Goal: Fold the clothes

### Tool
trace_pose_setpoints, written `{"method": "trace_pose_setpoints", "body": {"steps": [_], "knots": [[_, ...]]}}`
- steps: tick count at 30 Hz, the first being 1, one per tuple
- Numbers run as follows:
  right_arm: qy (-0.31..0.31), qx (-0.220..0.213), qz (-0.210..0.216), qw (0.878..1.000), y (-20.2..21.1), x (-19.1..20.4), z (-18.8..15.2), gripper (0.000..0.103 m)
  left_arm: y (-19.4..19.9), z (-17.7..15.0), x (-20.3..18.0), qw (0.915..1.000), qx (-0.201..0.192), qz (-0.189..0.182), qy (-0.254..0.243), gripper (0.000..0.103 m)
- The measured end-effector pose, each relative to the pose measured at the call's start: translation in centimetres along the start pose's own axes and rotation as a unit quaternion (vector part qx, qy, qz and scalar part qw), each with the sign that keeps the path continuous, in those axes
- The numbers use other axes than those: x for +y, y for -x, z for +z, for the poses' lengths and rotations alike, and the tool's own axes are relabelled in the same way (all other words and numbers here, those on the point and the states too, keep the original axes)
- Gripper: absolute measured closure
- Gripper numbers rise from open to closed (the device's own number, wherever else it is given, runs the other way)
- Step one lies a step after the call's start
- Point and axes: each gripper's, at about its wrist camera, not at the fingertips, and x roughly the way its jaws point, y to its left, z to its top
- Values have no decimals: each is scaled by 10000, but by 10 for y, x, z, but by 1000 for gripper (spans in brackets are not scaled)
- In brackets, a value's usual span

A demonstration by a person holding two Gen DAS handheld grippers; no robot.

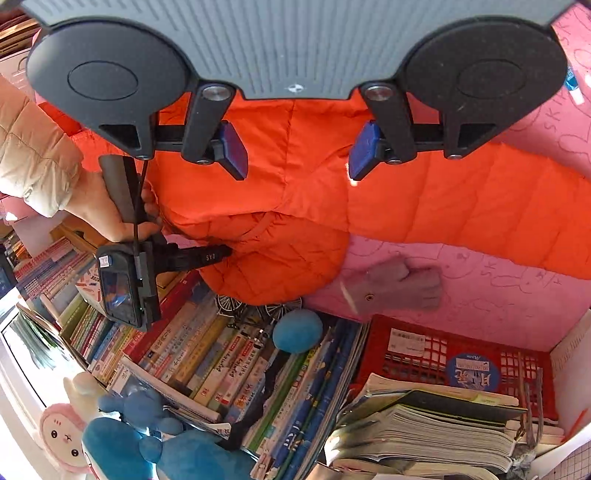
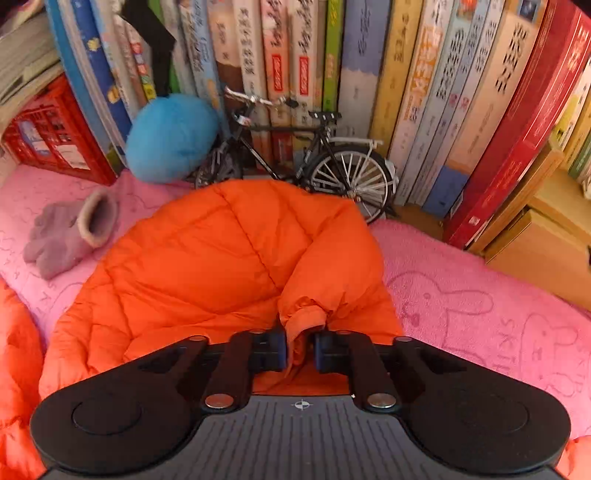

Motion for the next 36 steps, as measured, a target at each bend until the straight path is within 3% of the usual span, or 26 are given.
{"method": "trace_pose_setpoints", "body": {"steps": [3, 5, 7, 9, 11, 12, 13, 14, 15, 16, 17, 19, 21, 23, 25, 29, 33, 36], "knots": [[256, -1106, -401, 9927, 63, 3, -2, 94, -4, 0, -10, 9998, 7, -90, -179, 44], [246, -2024, -685, 9766, 122, -3, -3, 94, -5, 2, -16, 9994, -41, -107, -313, 44], [145, -2822, -1054, 9534, 172, -10, -7, 94, -7, 6, -22, 9991, -71, -155, -397, 44], [0, -3605, -1515, 9204, 214, -20, -17, 94, -14, 9, -30, 9987, -81, -221, -460, 44], [109, -3519, -1758, 9193, 220, -31, -23, 86, -27, 11, -36, 9985, -4, -168, -526, 44], [156, -3428, -1891, 9200, 220, -37, -26, 70, -34, 11, -38, 9983, 48, -123, -568, 44], [144, -3092, -2058, 9283, 207, -43, -28, 42, -44, 10, -40, 9979, 136, 9, -627, 44], [23, -2670, -2099, 9406, 194, -50, -31, 30, -54, 9, -43, 9973, 225, 144, -688, 44], [-138, -2245, -2012, 9534, 179, -56, -38, 25, -64, 8, -45, 9958, 345, 323, -789, 44], [-280, -1873, -1911, 9631, 165, -60, -45, 25, -71, 7, -46, 9943, 423, 457, -870, 44], [-340, -1776, -1773, 9674, 159, -58, -54, 25, -74, 6, -48, 9929, 438, 563, -947, 44], [-459, -1579, -1494, 9750, 146, -52, -72, 26, -71, 8, -50, 9941, 297, 429, -948, 44], [-577, -1381, -1213, 9813, 134, -47, -89, 30, -64, 16, -53, 9963, -94, 109, -849, 44], [-694, -1181, -931, 9862, 121, -41, -107, 41, -66, 28, -59, 9961, -386, 87, -788, 43], [-810, -979, -647, 9898, 108, -36, -125, 53, -83, 39, -64, 9954, -338, 163, -882, 38], [-1023, -582, -140, 9929, 84, -26, -160, 61, -121, 19, -72, 9866, 189, 641, -1488, 37], [-919, -317, -1313, 9866, 86, -53, -198, 61, -131, -24, -63, 9775, 686, 854, -1802, 35], [-1246, -228, -1617, 9787, 97, -89, -225, 51, -131, -48, -53, 9770, 1036, 933, -1614, 35]]}}
